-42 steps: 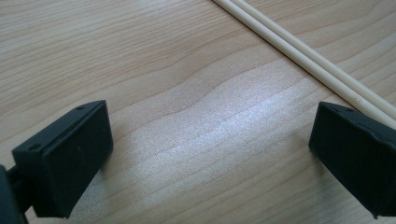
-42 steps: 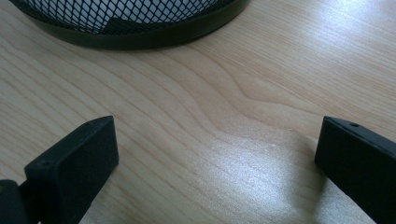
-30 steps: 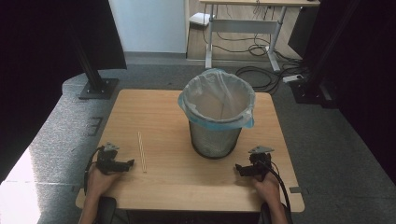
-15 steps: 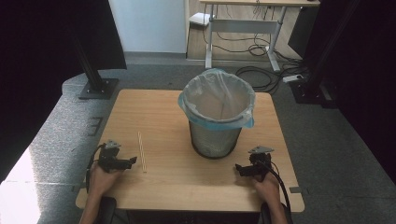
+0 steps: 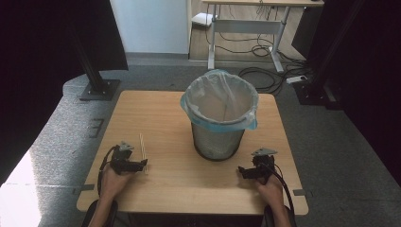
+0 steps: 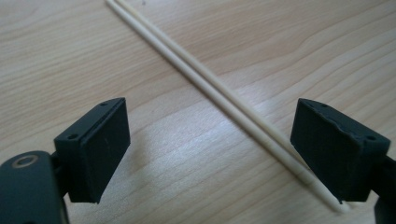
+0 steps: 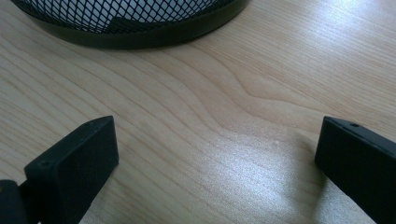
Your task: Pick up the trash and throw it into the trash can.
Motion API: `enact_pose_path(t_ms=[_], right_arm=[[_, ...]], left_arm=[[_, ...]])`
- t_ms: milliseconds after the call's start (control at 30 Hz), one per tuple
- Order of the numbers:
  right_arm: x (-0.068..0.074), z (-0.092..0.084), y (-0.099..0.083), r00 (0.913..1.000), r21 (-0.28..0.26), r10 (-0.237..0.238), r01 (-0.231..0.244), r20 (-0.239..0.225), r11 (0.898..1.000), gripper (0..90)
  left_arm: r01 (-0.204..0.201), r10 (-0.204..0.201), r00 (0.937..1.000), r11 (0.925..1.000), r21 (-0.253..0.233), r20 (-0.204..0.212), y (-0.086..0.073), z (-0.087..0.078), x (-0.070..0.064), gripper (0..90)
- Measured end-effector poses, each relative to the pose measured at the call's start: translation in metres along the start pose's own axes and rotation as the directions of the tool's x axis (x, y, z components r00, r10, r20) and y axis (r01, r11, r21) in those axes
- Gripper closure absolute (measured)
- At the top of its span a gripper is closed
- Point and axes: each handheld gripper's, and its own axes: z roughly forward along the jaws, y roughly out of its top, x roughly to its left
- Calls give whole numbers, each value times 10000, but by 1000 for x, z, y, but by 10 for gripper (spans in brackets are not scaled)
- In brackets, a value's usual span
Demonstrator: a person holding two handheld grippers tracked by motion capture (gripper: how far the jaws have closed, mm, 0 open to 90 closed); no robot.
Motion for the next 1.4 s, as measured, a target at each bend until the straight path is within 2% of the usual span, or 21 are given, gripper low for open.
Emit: enact_pose_path(t_ms=[133,233,367,433,467,533,567,633,767,867,967,1000,1100,1233,1400], right_arm=[[0,0,0,10000,-2,-1,1,-1,10000,0],[0,0,0,10000,1,2,-2,-6,10000,0],[1,0,0,10000,-6,3,-3,0,10000,0],[1,0,0,10000,-4,-2,2,6,10000,0],[1,0,0,10000,-4,-2,2,7,10000,0],[1,0,0,10000,-3,-1,1,9,10000,0],[1,0,0,10000,-3,-1,1,12,10000,0],[1,0,0,10000,-3,0,0,12,10000,0],[1,0,0,10000,-5,1,-1,18,10000,0],[1,0,0,10000,-6,4,-4,22,10000,0],[1,0,0,10000,-5,3,-3,22,10000,0],[1,0,0,10000,-4,5,-5,23,10000,0],[1,0,0,10000,-7,7,-7,28,10000,0],[2,0,0,10000,-9,8,-8,37,10000,0],[2,0,0,10000,-10,9,-9,40,10000,0]], left_arm=[[-81,95,9991,9994,345,-417,-3,5,0,132],[223,-215,9993,9994,247,-291,-7,2,7,182],[251,-247,9993,9996,161,-292,-11,-6,14,460],[357,-353,9989,9993,134,-313,-13,-9,18,574],[554,-549,9977,9984,124,-402,-16,-12,23,639],[649,-642,9968,9978,135,-466,-16,-13,26,742],[902,-891,9945,9958,174,-552,-16,-14,31,790],[948,-936,9940,9953,194,-573,-16,-15,32,845],[980,-963,9935,9949,257,-600,-14,-14,36,860],[1288,-1283,9915,9915,195,-229,-15,-14,42,862],[1387,-1385,9903,9899,279,-86,-12,-14,47,862],[1507,-1510,9885,9882,264,107,-10,-15,50,863],[1584,-1590,9867,9872,211,340,-5,-17,52,863],[1573,-1575,9845,9875,81,768,8,-27,53,863],[1400,-1392,9850,9901,-6,1017,23,-38,54,863]])
